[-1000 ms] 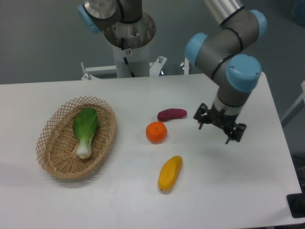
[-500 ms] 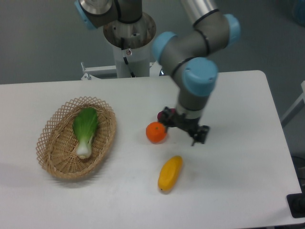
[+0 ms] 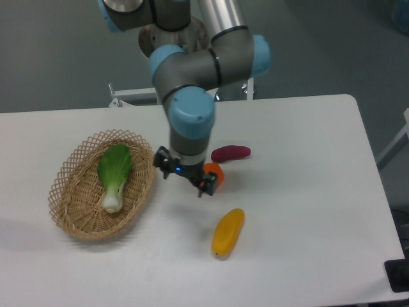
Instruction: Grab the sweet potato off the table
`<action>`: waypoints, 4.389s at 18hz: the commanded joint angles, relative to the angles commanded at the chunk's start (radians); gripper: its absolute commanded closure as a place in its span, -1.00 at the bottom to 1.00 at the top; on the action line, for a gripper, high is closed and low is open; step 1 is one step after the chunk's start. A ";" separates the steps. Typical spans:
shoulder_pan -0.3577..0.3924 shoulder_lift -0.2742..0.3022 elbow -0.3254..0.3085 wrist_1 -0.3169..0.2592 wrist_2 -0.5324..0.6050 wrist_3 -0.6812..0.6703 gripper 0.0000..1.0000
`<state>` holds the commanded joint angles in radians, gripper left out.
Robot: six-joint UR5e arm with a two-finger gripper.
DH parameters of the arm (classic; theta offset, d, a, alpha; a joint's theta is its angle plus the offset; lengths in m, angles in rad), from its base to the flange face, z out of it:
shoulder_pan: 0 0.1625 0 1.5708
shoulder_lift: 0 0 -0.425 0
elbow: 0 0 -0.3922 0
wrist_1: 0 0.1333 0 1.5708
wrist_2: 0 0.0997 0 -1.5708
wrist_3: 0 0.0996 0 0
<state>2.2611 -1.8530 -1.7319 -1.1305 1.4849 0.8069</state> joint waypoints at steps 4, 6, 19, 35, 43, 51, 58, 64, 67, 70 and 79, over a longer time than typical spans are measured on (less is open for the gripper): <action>0.002 -0.006 -0.006 0.009 0.006 0.006 -1.00; 0.009 -0.005 -0.008 0.011 0.008 0.014 -1.00; 0.219 -0.002 -0.066 0.009 0.014 0.348 -1.00; 0.405 0.063 -0.276 0.189 0.032 0.725 -1.00; 0.405 0.060 -0.357 0.256 0.040 0.744 -1.00; 0.403 0.054 -0.410 0.279 0.040 0.762 -0.92; 0.402 0.048 -0.417 0.288 0.040 0.750 -0.51; 0.402 0.046 -0.416 0.308 0.041 0.747 0.40; 0.402 0.048 -0.410 0.308 0.041 0.747 0.67; 0.403 0.049 -0.403 0.307 0.041 0.747 0.73; 0.413 0.064 -0.325 0.279 0.103 0.749 0.73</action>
<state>2.6737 -1.7887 -2.0572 -0.8513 1.5875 1.5555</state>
